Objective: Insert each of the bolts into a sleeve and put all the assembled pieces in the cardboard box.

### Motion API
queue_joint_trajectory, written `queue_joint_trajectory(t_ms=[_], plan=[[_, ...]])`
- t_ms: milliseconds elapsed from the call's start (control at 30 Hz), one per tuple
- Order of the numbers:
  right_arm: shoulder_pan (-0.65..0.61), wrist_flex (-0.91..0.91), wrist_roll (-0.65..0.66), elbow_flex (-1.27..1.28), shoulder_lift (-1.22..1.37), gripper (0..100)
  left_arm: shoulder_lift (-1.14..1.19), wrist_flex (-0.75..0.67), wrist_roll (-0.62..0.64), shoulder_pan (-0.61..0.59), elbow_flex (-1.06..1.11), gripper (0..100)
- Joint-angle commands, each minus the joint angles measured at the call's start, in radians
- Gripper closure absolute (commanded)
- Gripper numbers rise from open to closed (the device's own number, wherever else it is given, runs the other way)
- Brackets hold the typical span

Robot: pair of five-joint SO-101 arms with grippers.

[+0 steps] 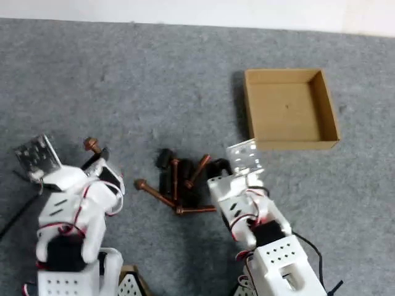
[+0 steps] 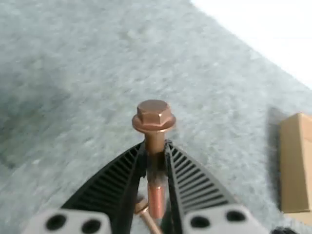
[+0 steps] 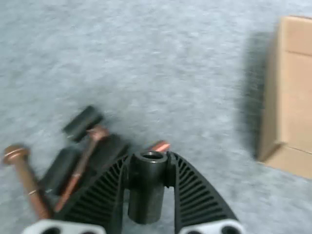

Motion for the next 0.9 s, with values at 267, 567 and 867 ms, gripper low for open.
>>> queue_joint_trajectory(t_ms=[267,567,867], plan=[[-0.079,-0.03,0.012,-0.01,-0.024,99.4,-0.197,-0.341,-0.006,0.061,0.249,100],[-0.14,-0.025,0.124,-0.007,-0.024,99.4,-0.197,-0.423,-0.006,0.317,0.245,100],[-0.14,-0.018,0.121,-0.008,-0.058,99.4,-0.197,-0.537,-0.005,0.352,0.248,100]])
